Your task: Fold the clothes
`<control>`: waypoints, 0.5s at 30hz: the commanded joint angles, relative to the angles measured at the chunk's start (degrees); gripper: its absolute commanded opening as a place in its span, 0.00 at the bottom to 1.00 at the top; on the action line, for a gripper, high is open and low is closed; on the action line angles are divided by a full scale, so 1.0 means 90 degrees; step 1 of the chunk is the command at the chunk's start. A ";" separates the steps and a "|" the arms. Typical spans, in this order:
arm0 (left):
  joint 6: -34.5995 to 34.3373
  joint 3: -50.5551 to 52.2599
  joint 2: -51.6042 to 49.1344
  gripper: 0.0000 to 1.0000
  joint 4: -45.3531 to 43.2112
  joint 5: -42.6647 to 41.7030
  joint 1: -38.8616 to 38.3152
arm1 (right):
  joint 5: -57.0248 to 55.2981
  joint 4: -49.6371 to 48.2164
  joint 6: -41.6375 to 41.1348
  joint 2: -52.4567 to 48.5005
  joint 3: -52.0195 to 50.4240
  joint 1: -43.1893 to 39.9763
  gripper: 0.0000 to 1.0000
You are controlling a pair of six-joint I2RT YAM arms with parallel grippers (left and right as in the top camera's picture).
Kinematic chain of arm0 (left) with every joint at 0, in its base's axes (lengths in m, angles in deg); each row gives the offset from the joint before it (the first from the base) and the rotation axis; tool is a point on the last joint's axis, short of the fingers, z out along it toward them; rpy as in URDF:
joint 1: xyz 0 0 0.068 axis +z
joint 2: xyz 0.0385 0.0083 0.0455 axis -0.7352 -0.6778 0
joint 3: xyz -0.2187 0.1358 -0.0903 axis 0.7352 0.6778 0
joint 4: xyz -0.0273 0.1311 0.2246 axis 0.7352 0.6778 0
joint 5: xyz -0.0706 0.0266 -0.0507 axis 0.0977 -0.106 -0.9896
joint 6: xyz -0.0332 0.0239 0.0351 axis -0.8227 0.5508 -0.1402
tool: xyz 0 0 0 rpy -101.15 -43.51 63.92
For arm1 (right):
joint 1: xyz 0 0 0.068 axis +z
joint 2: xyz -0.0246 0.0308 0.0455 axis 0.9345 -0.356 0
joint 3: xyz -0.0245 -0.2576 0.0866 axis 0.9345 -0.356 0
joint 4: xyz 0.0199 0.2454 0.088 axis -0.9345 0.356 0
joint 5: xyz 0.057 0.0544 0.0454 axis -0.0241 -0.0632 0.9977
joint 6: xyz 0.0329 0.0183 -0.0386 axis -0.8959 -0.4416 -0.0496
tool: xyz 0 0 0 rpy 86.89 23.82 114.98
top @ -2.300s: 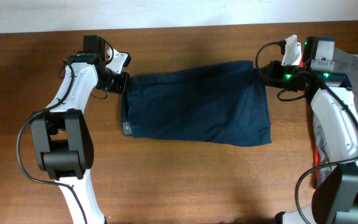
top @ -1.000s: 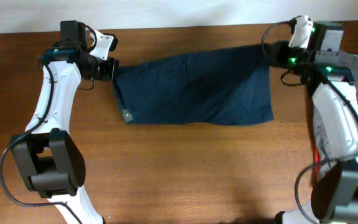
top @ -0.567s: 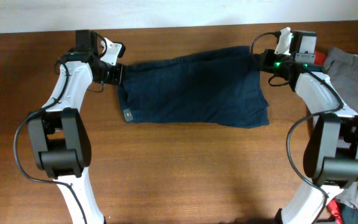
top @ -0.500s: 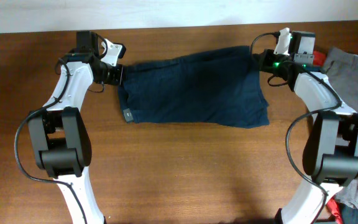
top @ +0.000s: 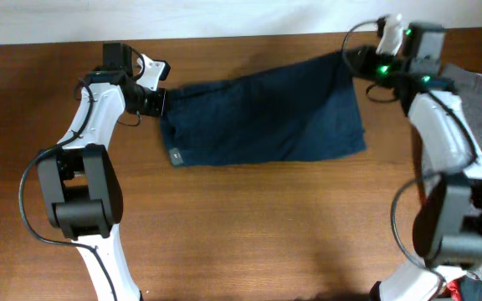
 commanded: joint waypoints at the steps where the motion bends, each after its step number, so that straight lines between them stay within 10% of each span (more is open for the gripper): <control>1: -0.0012 -0.0002 0.0629 0.00 0.0017 -0.0342 0.0058 | 0.0155 0.0437 -0.0102 0.0364 0.0590 0.0036 0.04; 15: -0.0010 -0.0002 0.1120 0.00 0.0260 -0.0605 0.0155 | 0.0187 0.0124 -0.0022 0.0367 0.0673 0.0029 0.04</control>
